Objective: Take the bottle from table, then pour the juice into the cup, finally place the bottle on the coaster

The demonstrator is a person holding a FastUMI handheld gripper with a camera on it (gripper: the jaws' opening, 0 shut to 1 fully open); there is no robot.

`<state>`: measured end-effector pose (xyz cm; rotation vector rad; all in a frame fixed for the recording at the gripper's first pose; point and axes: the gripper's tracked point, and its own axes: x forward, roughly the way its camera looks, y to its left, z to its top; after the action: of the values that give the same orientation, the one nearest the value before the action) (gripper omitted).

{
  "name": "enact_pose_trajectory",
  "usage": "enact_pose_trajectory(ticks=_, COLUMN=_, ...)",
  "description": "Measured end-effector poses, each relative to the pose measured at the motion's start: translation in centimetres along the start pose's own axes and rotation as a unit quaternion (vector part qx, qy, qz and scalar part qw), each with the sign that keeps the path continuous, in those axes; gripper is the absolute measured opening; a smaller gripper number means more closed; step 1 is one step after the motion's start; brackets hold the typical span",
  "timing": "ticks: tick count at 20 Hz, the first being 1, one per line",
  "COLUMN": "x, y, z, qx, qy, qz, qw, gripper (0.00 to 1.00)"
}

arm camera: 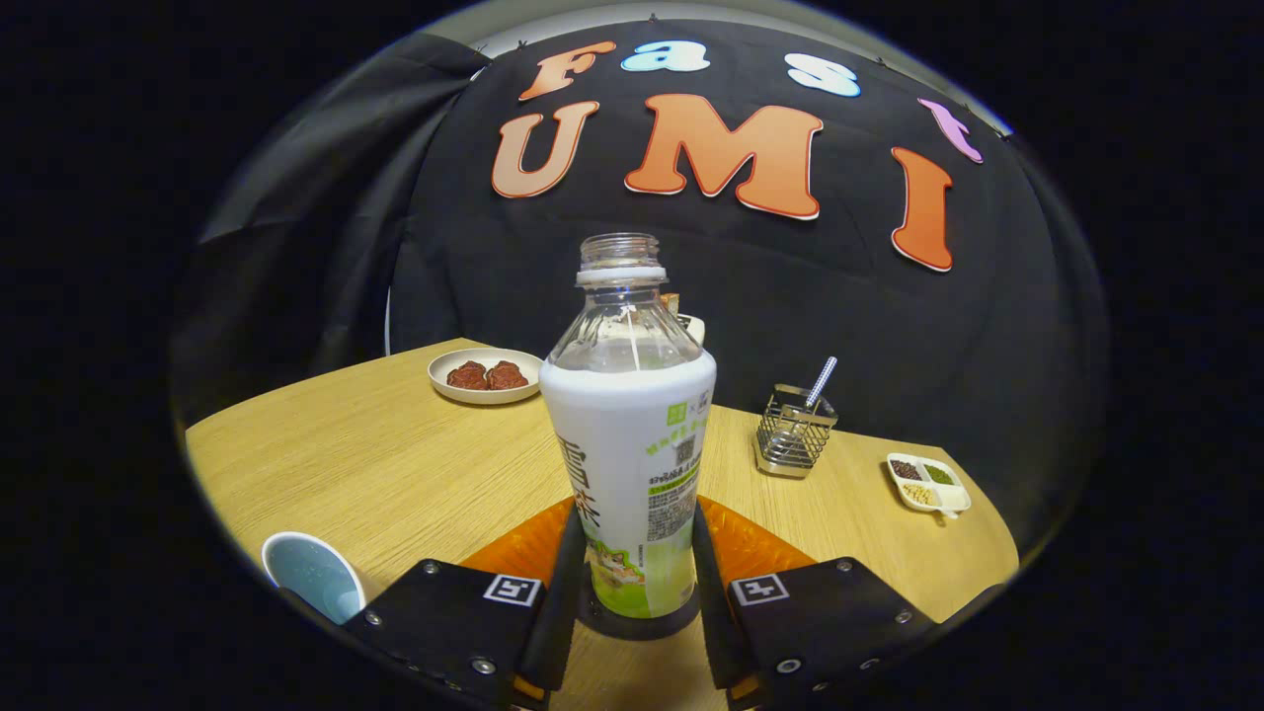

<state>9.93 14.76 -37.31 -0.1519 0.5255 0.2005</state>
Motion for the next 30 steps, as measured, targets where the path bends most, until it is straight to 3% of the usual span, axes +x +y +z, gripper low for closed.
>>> enact_pose_trajectory(ticks=7, x=0.5, y=0.7, z=-1.0, qx=0.057, qy=0.006, qz=0.01, qw=0.998, gripper=0.55)
enact_pose_trajectory(ticks=13, x=-0.5, y=1.1, z=-0.6, qx=0.098, qy=0.012, qz=0.033, qw=0.995, gripper=0.67)
enact_pose_trajectory(ticks=16, x=-2.2, y=0.7, z=2.0, qx=0.128, qy=-0.014, qz=0.04, qw=0.991, gripper=0.74)
enact_pose_trajectory(ticks=21, x=-7.5, y=-2.3, z=8.0, qx=0.124, qy=-0.088, qz=0.027, qw=0.988, gripper=0.85)
enact_pose_trajectory(ticks=30, x=-19.7, y=-5.7, z=18.2, qx=0.091, qy=-0.205, qz=-0.008, qw=0.975, gripper=0.92)
